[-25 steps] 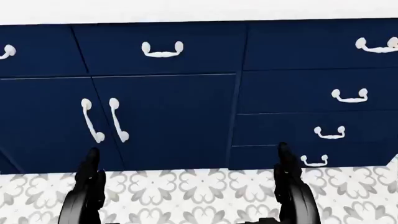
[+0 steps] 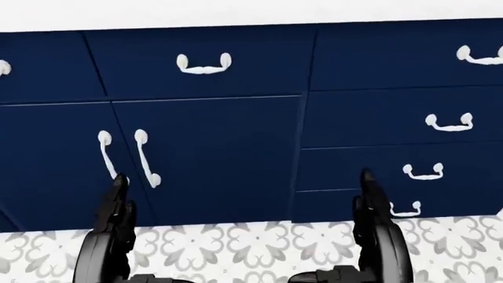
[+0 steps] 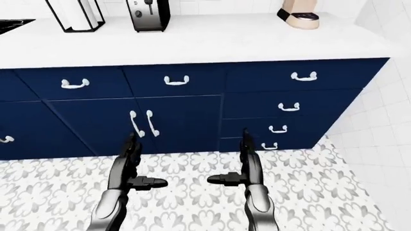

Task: Push down the lever of the toaster to turn it on.

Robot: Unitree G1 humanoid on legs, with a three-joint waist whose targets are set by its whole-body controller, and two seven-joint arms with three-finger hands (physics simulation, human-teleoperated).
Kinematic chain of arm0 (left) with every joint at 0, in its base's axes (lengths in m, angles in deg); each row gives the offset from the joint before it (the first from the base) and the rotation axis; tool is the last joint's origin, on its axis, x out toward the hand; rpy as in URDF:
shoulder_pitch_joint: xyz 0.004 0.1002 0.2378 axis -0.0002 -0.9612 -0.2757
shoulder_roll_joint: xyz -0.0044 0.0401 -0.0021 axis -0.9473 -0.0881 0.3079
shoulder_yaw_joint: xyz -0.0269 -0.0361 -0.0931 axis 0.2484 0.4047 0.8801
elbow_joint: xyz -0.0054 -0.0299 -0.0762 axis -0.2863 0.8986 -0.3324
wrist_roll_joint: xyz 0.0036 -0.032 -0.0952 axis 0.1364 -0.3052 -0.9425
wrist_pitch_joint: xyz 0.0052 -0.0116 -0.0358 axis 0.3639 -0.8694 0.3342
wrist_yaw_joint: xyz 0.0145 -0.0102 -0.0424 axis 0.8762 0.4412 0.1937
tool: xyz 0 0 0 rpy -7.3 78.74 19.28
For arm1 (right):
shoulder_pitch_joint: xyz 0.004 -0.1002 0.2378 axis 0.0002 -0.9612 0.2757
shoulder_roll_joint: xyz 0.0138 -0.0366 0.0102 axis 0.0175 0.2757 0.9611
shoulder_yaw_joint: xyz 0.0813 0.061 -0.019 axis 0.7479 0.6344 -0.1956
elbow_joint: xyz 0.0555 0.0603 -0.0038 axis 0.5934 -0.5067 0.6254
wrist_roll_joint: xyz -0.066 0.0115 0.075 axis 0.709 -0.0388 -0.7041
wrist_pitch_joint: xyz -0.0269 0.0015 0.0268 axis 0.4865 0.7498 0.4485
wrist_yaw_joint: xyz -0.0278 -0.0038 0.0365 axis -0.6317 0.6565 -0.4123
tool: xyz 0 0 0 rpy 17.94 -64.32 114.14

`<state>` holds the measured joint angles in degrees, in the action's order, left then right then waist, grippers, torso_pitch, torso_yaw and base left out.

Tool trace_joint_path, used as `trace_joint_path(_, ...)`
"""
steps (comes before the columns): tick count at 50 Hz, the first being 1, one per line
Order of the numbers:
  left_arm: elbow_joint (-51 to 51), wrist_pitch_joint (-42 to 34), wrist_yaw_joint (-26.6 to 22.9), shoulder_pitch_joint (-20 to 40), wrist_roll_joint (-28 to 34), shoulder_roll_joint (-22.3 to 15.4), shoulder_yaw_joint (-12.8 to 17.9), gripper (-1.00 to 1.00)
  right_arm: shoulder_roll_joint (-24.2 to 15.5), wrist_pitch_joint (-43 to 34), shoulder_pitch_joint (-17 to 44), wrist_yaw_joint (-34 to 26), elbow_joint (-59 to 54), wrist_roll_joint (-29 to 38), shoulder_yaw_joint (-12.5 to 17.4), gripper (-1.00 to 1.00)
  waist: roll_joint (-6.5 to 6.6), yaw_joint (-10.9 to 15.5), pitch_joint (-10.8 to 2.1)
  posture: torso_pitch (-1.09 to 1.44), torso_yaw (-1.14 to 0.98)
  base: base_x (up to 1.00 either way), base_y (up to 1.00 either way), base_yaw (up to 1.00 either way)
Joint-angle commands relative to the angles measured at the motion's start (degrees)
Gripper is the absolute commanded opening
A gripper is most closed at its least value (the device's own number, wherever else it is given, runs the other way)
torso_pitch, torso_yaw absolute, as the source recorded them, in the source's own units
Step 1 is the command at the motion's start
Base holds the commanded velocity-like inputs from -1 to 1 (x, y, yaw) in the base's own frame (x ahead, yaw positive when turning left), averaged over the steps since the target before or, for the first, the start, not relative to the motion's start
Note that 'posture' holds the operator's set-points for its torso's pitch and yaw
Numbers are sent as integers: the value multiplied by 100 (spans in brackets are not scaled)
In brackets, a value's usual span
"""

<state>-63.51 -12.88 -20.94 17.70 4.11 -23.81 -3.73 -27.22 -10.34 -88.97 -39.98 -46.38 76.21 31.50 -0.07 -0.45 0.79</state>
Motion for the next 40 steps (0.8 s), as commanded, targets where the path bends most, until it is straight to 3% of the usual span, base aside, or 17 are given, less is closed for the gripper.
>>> trace_joint_path(1,-228,205,7,120,-10,-48,67,100,33,27,53,3,419,14,-69,100,-96,4,-83,0,0,0,28,0)
trace_joint_path(5,-183,240,7,135,-9,-52,77,100,43,-53,31,4,518,25,-76,100,95,5,-61,0,0,0,29,0)
trace_joint_path(7,-217,212,12,130,-6,-52,76,100,24,104,137,-20,254,13,-34,100,347,-11,-26,0,0,0,29,0)
trace_joint_path(8,-226,203,11,129,-7,-52,75,100,18,155,172,-28,166,7,-22,100,568,7,-77,0,0,0,29,0)
trace_joint_path(9,-308,147,15,103,-4,-48,65,100,11,204,206,-35,81,4,-11,100,286,62,-47,0,0,0,29,0)
trace_joint_path(10,-291,156,17,110,-2,-48,67,100,9,212,211,-37,67,2,-10,100,369,23,-22,0,0,0,29,0)
trace_joint_path(18,-281,163,26,107,16,-44,62,100,11,176,172,-30,146,12,-26,100,26,31,19,0,0,0,28,0)
trace_joint_path(22,-232,198,27,120,18,-47,66,100,38,-28,40,-6,481,28,-70,100,-222,28,36,0,0,0,29,0)
trace_joint_path(24,-251,184,35,116,22,-44,64,100,48,-114,-9,-1,615,39,-88,100,-494,8,-35,0,0,0,28,0)
trace_joint_path(25,-236,196,35,121,22,-44,65,100,49,-128,-16,0,635,39,-88,100,-221,-51,18,0,0,0,27,0)
trace_joint_path(27,-252,188,35,113,19,-44,65,100,54,-172,-37,2,700,47,-99,100,-339,-33,-13,0,0,0,29,0)
trace_joint_path(29,-256,189,34,109,18,-44,65,100,56,-186,-44,4,722,53,-100,100,-319,-33,-55,0,0,0,29,0)
trace_joint_path(33,-261,187,36,106,32,-48,62,100,59,-189,-40,-1,723,64,-101,100,-71,-30,44,0,0,0,29,0)
trace_joint_path(35,-229,210,31,116,31,-50,65,100,57,-181,-30,-5,703,65,-97,100,157,-42,51,0,0,0,28,0)
trace_joint_path(37,-236,201,31,119,29,-49,66,100,54,-156,-7,-7,655,67,-90,100,603,-19,-66,0,0,0,29,0)
trace_joint_path(38,-217,213,31,127,29,-50,68,100,52,-141,8,-8,626,68,-85,100,408,5,-71,0,0,0,28,0)
trace_joint_path(40,-184,237,30,136,27,-51,73,100,50,-127,22,-9,597,68,-81,100,341,42,15,0,0,0,29,0)
